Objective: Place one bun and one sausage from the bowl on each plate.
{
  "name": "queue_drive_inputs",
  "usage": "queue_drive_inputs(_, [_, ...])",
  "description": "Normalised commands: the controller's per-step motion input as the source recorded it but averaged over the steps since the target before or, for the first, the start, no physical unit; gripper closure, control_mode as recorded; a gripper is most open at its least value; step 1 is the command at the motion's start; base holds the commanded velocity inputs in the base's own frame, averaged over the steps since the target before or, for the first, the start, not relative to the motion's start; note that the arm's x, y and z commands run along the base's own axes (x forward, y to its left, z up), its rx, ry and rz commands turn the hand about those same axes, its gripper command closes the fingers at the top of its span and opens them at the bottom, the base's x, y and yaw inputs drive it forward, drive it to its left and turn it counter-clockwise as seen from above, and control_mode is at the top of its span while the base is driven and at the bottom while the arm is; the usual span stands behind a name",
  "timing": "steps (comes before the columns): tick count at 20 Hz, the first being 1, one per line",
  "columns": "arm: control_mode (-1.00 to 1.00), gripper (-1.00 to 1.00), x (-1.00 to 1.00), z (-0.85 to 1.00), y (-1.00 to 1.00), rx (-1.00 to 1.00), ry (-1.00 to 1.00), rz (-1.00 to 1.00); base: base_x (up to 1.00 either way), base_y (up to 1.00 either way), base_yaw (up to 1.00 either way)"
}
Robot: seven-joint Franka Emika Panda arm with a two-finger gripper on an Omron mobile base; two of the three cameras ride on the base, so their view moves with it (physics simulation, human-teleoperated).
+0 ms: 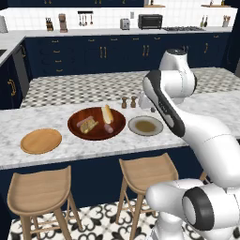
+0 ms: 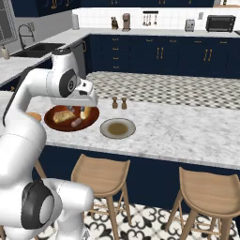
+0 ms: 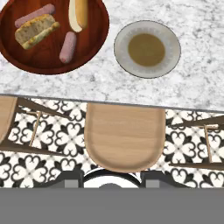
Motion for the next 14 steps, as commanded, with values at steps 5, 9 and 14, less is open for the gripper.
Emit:
queue_drive_inputs(5, [-1.00, -1.00, 0.19, -0.03, 0.32, 0.00, 0.00, 0.00, 0.00, 0.00, 0.00])
queue_drive_inputs(9, [-1.00, -1.00, 0.58, -0.08, 0.55, 0.00, 0.00, 0.00, 0.00, 0.00, 0.00])
queue_drive_inputs(14, [-1.00, -1.00, 0.72, -0.12, 0.27, 0.00, 0.00, 0.00, 0.00, 0.00, 0.00])
